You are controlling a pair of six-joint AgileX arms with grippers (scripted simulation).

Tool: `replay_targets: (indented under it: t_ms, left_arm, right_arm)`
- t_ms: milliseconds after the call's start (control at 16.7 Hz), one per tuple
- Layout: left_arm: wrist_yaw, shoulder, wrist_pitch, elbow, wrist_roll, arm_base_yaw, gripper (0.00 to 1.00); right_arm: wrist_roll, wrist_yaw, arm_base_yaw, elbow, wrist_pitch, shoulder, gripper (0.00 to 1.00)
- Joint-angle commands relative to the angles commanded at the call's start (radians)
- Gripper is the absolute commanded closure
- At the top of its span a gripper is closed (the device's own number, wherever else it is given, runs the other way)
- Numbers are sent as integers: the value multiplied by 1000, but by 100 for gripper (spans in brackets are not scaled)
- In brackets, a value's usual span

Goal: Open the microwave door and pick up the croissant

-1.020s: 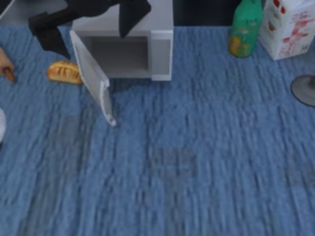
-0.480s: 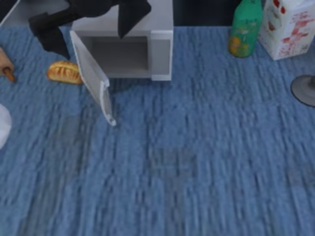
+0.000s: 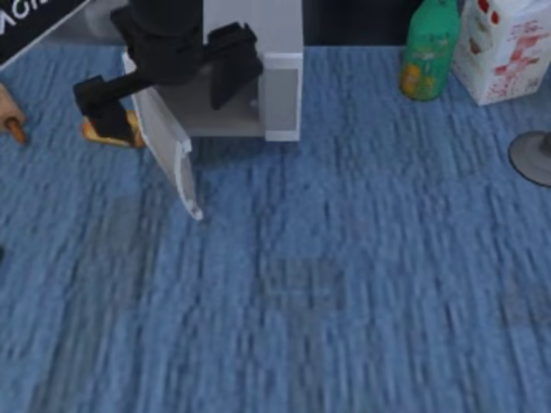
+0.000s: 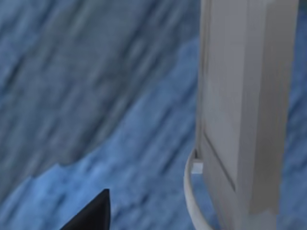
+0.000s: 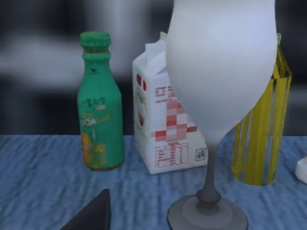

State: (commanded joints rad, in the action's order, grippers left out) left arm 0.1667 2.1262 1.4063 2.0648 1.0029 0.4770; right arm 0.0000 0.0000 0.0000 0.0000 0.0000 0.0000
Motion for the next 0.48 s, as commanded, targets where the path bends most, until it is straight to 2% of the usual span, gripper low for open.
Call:
replay_targets:
  t_ms: [240,480]
  left_arm:
    - [-1,-22,-128,-146,-11,-10,0]
    - [-1,-23,-139,-157,-12,-11,0]
  right_arm:
    - [0,0,0,0,0,0,0]
    - [0,0,0,0,0,0,0]
